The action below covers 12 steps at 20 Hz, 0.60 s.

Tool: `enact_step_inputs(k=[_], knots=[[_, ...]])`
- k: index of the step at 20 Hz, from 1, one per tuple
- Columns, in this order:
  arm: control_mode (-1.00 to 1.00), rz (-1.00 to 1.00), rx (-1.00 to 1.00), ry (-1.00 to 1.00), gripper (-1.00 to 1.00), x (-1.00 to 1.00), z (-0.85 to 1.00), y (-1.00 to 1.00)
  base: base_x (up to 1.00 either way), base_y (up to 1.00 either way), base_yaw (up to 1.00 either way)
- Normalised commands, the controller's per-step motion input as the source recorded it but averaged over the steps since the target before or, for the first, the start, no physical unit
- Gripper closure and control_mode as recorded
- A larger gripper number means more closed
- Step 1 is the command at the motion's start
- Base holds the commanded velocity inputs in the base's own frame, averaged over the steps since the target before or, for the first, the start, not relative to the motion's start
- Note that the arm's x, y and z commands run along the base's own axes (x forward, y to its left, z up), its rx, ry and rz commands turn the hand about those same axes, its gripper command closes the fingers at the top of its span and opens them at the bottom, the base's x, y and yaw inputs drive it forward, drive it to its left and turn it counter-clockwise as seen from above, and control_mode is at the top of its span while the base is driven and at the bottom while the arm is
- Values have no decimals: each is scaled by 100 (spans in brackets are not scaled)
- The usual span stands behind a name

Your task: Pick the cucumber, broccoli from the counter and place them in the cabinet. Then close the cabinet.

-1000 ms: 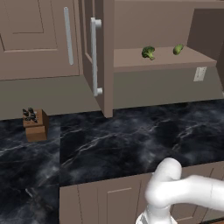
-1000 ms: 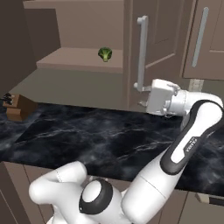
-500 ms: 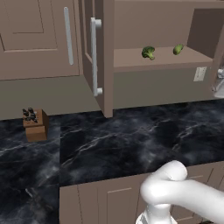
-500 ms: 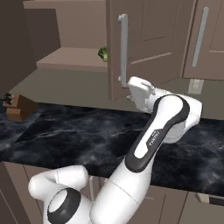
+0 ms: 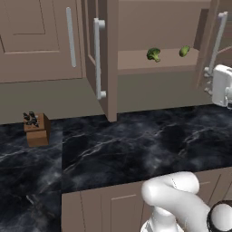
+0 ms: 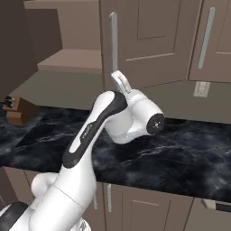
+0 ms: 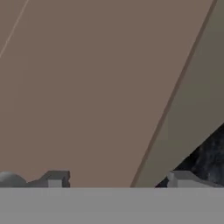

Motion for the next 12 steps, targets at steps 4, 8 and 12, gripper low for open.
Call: enact_step_inputs(k=[4, 8, 12], knots=[[-100, -46, 0, 0, -100, 100, -5, 31, 0, 0, 0], [-100, -42, 0, 0, -100, 100, -1, 17, 0, 0, 0], [-100, -40, 0, 1, -100, 100, 3, 0, 0, 0, 0]])
